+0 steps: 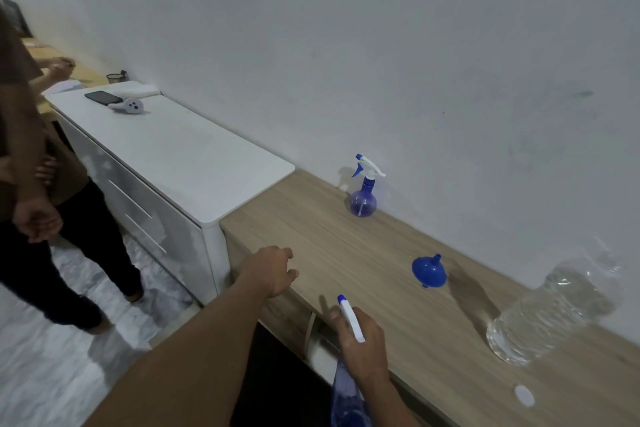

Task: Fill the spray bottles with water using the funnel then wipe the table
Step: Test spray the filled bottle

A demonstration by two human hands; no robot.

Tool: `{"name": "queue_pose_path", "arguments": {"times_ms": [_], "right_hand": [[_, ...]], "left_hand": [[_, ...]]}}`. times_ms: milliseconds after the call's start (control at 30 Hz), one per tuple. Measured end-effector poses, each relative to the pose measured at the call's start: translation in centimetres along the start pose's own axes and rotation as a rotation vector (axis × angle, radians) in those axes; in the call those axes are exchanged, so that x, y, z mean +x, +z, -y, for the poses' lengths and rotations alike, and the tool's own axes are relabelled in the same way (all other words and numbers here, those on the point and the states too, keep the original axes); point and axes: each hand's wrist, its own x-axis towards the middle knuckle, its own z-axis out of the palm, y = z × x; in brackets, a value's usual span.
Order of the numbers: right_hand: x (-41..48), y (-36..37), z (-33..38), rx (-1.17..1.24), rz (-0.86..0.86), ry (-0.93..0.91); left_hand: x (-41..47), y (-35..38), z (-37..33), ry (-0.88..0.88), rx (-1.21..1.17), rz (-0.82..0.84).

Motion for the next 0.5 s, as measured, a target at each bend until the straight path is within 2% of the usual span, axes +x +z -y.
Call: {"name": "queue_pose_path", "arguments": {"times_ms": [167, 367, 500], "right_hand": [[0.4, 0.5, 0.9, 0.121, -0.089, -0.065], [1.0, 1.2, 0.1, 0.076, -0.088, -0.120], [0.8, 2.0, -0.8, 0.089, -0.081, -0.089]], "left_hand": [[0.0, 1.0, 0.3, -0.027, -0.006, 0.024], [0.6, 1.7, 0.9, -0.028, 0.007, 0.015], [1.1, 1.3, 1.2, -0.015, -0.003, 0.002]]}}
